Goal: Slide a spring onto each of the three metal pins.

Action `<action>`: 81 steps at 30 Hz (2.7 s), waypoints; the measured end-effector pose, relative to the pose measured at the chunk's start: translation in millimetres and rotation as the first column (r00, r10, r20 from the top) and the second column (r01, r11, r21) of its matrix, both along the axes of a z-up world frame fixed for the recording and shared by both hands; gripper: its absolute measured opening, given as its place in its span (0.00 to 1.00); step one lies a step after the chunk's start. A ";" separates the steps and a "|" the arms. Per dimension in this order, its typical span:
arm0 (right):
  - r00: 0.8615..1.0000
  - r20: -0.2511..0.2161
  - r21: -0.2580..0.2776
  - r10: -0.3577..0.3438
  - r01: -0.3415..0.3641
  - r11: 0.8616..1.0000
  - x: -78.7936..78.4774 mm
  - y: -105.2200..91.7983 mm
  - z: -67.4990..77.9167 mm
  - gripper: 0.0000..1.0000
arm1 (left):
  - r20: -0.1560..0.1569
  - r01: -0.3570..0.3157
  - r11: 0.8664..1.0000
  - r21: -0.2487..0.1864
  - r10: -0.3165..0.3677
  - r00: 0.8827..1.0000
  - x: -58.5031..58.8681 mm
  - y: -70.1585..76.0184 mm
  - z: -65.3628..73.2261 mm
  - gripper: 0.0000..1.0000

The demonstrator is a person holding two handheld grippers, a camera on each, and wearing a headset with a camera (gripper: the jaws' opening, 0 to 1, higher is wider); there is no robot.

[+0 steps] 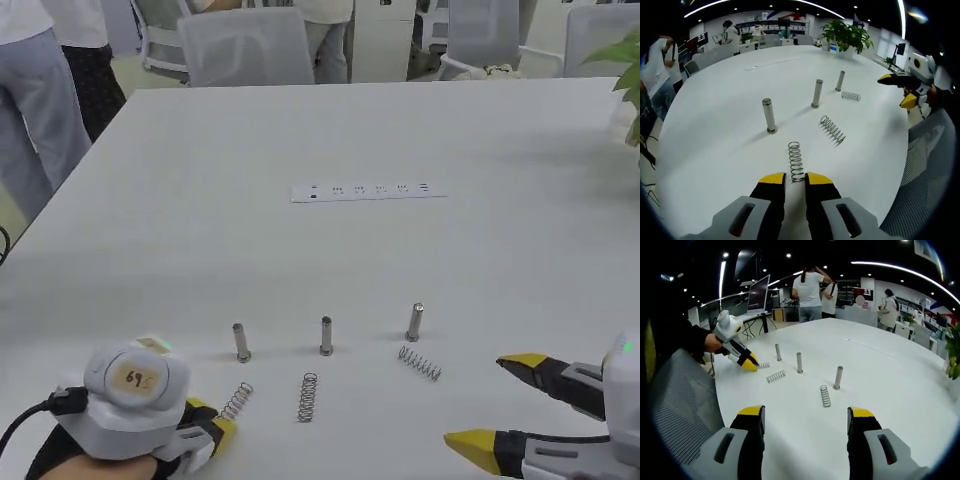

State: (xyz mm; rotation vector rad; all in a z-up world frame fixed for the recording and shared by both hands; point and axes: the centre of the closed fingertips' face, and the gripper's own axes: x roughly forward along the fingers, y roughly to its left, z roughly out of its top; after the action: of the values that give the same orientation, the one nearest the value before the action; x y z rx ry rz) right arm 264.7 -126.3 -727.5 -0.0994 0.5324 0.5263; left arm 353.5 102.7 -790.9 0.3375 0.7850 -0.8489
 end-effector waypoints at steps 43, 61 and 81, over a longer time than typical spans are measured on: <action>1.000 0.026 0.005 0.006 -0.006 1.000 2.8 4.0 16.1 0.64 | 0.054 0.187 0.975 -0.122 -0.181 0.982 -17.3 -21.7 36.1 0.02; 0.993 0.055 0.020 0.102 -0.103 0.995 5.8 30.5 39.6 0.57 | 0.119 0.377 0.906 -0.193 -0.360 0.925 -41.2 -45.1 68.2 0.02; 0.965 0.070 0.052 0.254 -0.258 0.965 3.2 74.1 59.9 0.47 | 0.167 0.482 0.848 -0.220 -0.454 0.875 -61.5 -62.0 92.1 0.02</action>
State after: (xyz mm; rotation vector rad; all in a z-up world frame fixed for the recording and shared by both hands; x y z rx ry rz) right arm 267.9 -52.2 -667.6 -0.1272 0.4436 0.7895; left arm 292.0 40.8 -698.8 0.3481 0.4825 -1.3695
